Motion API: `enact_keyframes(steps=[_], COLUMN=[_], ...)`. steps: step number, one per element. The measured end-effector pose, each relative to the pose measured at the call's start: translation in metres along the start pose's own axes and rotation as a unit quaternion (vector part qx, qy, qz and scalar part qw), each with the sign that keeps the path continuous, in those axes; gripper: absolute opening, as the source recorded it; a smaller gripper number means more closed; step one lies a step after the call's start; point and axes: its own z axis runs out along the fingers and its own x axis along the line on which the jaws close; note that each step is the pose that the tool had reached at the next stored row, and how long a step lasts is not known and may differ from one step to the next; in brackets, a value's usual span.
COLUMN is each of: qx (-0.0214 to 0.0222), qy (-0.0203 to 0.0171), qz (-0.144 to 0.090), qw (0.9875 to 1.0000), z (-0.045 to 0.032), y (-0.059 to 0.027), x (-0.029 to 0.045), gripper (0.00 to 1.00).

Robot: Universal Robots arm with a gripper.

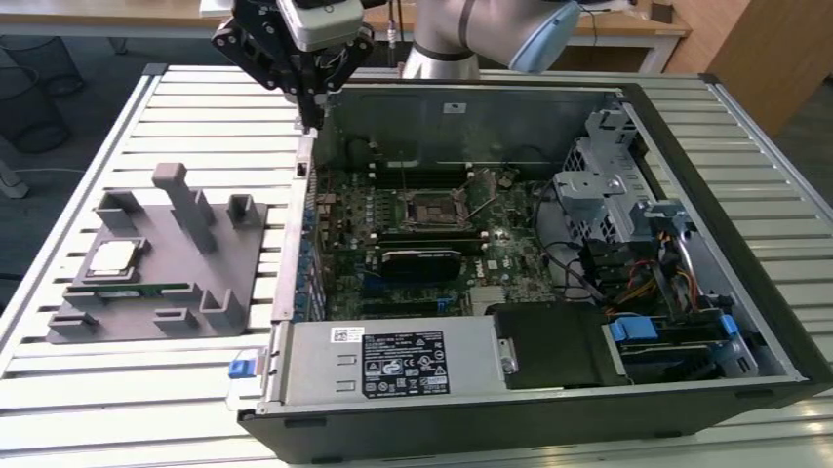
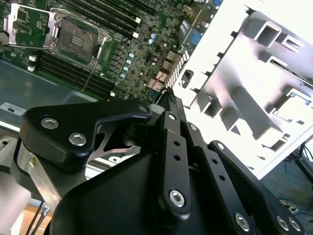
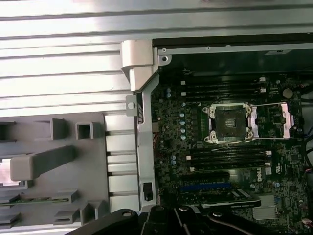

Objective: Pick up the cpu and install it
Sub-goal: 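Reach for the cpu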

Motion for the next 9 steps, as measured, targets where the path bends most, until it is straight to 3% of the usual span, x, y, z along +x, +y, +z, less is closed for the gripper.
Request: enact_keyframes(steps=[9], qx=[0.0000], qy=[0.0000], qz=[0.000], qw=[1.0000], z=[-0.0002], y=[-0.0008], x=[0.0106], gripper=[0.11])
